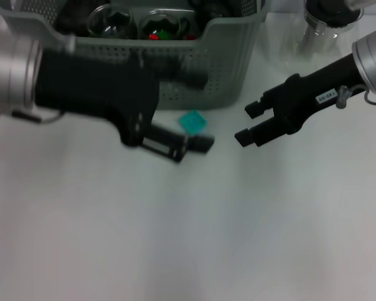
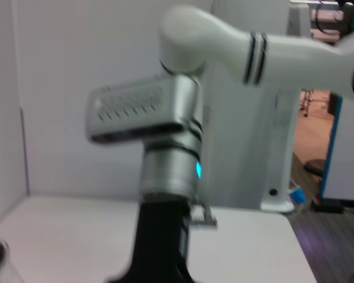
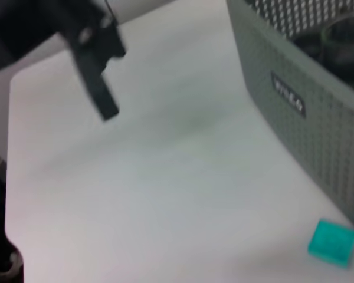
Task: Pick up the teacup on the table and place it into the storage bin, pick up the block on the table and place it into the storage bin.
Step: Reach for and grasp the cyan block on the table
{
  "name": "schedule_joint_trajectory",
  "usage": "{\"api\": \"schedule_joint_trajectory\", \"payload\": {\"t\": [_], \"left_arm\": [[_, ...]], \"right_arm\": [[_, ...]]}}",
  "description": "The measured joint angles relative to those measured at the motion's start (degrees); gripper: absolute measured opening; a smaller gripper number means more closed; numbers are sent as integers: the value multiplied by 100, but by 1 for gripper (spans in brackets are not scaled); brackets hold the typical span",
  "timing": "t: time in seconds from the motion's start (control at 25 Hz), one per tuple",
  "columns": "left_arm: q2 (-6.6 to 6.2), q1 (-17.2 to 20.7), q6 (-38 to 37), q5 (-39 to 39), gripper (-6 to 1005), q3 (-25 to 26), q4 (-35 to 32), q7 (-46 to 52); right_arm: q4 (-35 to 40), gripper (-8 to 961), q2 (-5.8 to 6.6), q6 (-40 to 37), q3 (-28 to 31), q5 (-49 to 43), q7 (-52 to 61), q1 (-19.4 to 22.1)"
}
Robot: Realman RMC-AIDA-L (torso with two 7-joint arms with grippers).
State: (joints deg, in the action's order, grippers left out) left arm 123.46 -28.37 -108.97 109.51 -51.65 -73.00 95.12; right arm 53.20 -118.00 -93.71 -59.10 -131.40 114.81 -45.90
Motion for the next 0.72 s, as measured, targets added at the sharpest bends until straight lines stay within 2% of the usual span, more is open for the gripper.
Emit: {"api": "schedule_joint_trajectory", "payload": {"t": [0.2,0.24,0.44,0.72], "left_arm": [[60,215,45,501,952,134,436,-442],[75,319,96,719,952,303,603,-621],[101,547,134,849,952,637,710,-1012],[101,707,102,1027,952,1005,774,-1252]], "right_arm": [[-107,766,-156,37,-28,-402,49,-99],[-145,766,-199,91,-90,-456,71,-126],[-349,766,-221,368,-328,-449,305,-219],[-688,767,-242,915,-1015,-436,900,-463]]}}
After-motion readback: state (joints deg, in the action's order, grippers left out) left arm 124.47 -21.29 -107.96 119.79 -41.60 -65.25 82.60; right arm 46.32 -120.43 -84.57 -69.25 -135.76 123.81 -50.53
